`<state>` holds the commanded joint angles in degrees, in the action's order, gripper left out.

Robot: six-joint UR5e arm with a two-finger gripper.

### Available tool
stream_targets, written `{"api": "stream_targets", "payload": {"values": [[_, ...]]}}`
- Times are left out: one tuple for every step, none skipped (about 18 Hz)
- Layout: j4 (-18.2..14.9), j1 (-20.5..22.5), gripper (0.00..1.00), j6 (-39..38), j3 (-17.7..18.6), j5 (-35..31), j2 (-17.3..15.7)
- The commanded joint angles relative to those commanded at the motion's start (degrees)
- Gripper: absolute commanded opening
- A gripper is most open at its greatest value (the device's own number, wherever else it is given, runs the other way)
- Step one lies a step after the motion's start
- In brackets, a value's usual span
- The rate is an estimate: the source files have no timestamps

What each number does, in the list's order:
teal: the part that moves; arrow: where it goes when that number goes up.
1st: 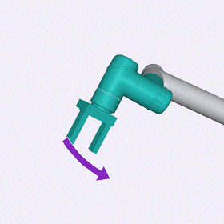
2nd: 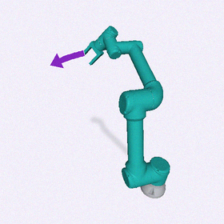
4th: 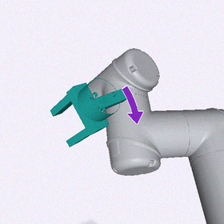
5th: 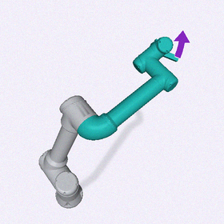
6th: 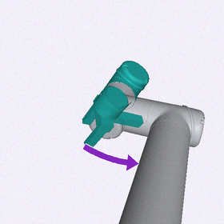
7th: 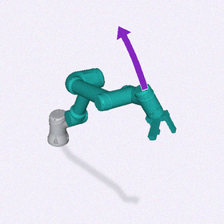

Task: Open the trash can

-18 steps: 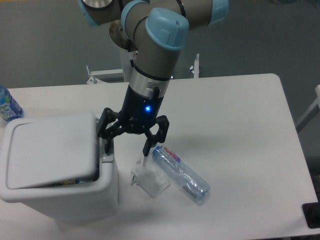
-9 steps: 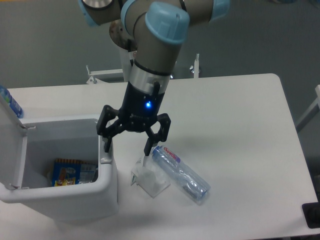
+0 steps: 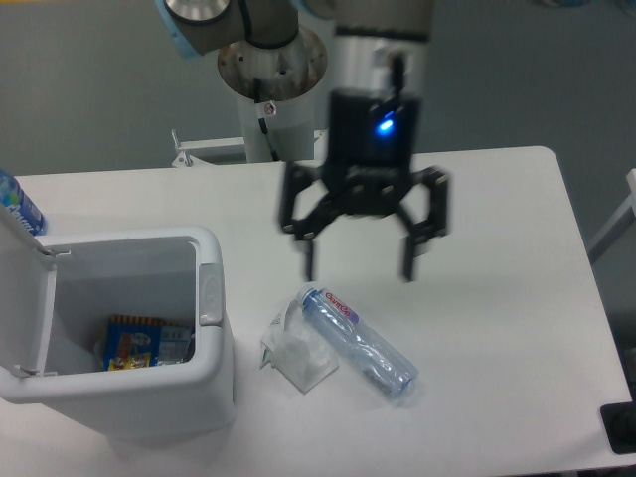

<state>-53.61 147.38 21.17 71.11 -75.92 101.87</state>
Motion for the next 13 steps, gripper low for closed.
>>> {"api": "stream_targets", "payload": {"values": [[0.0,0.97,1.0,0.18,-0.18,-0.28,0.0],[0.0,2.28,1.0,0.88,-0.27,-0.28,0.0],[0.0,3.69,1.0,2.1,-0.09,-0.28,0.17],[-0.17,4.92,1.0,4.2,0.0,-0.36,0.17],[-0.26,6.24,1.0,6.92,0.34,-0.37,0.0],[-0.44,7.29,1.0,9.91,0.7,-0.54,0.0],[-0.53,8.26,1.0,12.98,1.13,-0.98,0.0],[-0.53,9.06,1.0,15.63,1.66,-1.42,0.0],[-0.44,9.67,1.0,18.52,2.28,-1.86,0.0],[-0.53,10.37,1.0,21.6,2.72,-2.3,0.0],[-0.62,10.82,1.0,24.67,2.9,-2.73,0.0],[-0.62,11.08,1.0,26.36,3.16,-3.26,0.0],[-0.62,11.43,1.0,26.81,3.42,-3.53,0.0]]}}
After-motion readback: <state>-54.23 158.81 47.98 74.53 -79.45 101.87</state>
